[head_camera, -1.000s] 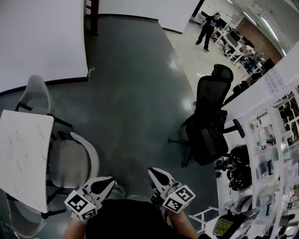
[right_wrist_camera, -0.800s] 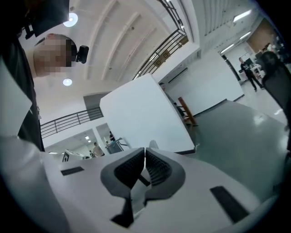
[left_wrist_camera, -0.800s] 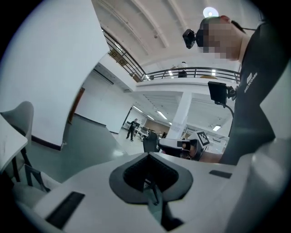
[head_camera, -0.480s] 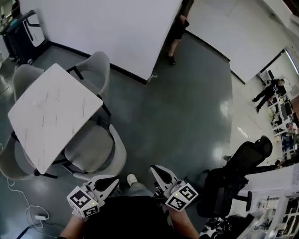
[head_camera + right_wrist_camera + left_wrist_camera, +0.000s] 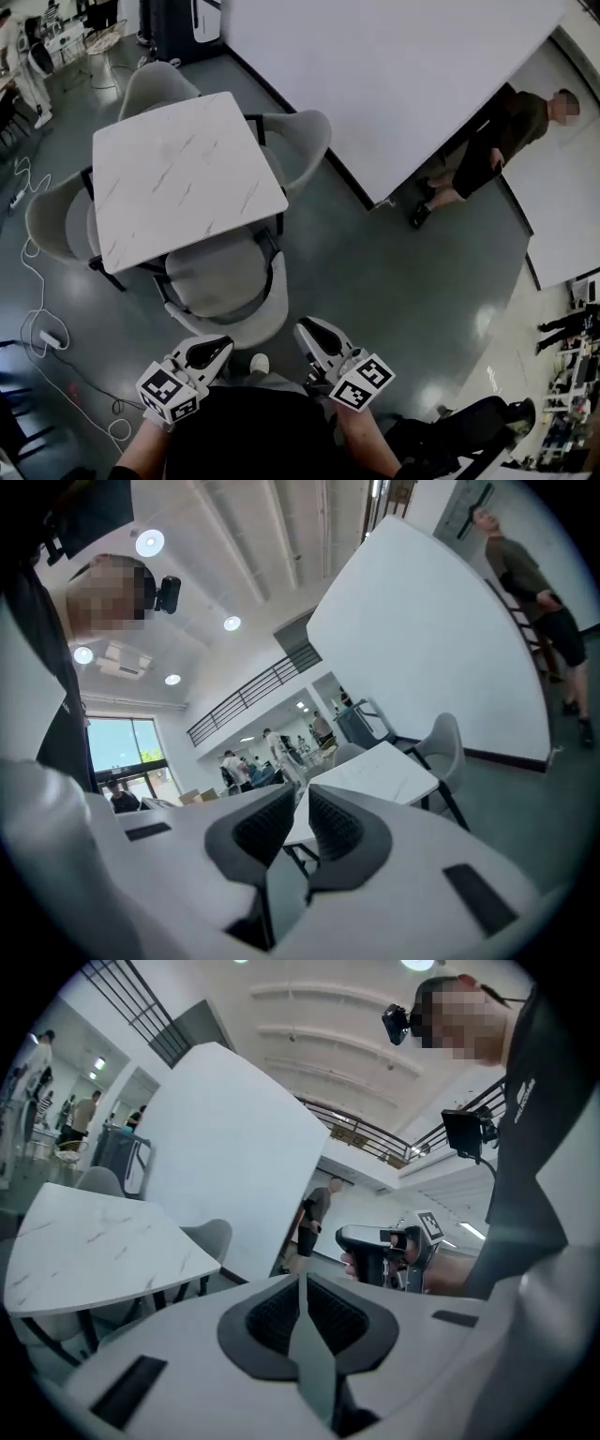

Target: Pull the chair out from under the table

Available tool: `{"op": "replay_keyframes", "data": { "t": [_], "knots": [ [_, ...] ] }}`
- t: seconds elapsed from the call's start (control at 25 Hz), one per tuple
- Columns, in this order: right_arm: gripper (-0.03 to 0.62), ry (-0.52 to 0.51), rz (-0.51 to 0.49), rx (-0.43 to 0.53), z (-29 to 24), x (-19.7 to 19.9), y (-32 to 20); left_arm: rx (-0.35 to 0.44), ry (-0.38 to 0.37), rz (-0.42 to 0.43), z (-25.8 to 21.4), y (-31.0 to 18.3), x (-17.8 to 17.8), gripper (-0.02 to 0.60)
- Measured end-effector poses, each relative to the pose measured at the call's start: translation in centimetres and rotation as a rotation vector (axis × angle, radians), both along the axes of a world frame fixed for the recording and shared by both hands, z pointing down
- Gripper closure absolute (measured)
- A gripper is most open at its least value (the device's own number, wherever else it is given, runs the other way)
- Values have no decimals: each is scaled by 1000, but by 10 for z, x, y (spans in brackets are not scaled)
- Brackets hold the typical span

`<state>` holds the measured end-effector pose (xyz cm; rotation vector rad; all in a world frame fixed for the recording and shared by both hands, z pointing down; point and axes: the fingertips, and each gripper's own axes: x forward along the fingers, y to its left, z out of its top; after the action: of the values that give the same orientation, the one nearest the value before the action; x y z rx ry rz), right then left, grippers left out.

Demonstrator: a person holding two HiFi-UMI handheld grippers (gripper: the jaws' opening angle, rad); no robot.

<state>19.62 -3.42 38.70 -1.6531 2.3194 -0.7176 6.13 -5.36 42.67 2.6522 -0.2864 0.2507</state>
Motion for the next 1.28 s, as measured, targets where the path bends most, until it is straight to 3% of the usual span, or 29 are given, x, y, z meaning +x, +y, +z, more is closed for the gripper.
{"op": "replay_keyframes", "data": {
  "t": [0.16, 0.36, 0.48, 0.64, 1.0, 1.28],
  "knots": [
    [500, 85, -208, -42, 21, -27, -23, 12, -37, -117, 20, -11, -11, 543],
    [351, 307, -504, -129, 75, -70, -38, 68, -155, -136, 61, -15, -9, 394],
    [269, 431, -691, -175, 111, -95, -34, 124, -256, -95, 92, -11, -5, 319],
    [230, 602, -872, -246, 169, -109, -32, 184, -411, -15, 139, -12, -1, 283],
    [200, 869, -1137, -396, 267, -111, -17, 227, -612, 156, 233, 6, 11, 229],
    [195, 951, -1282, -480, 330, -114, 3, 232, -720, 278, 293, 27, 20, 229]
  ]
}}
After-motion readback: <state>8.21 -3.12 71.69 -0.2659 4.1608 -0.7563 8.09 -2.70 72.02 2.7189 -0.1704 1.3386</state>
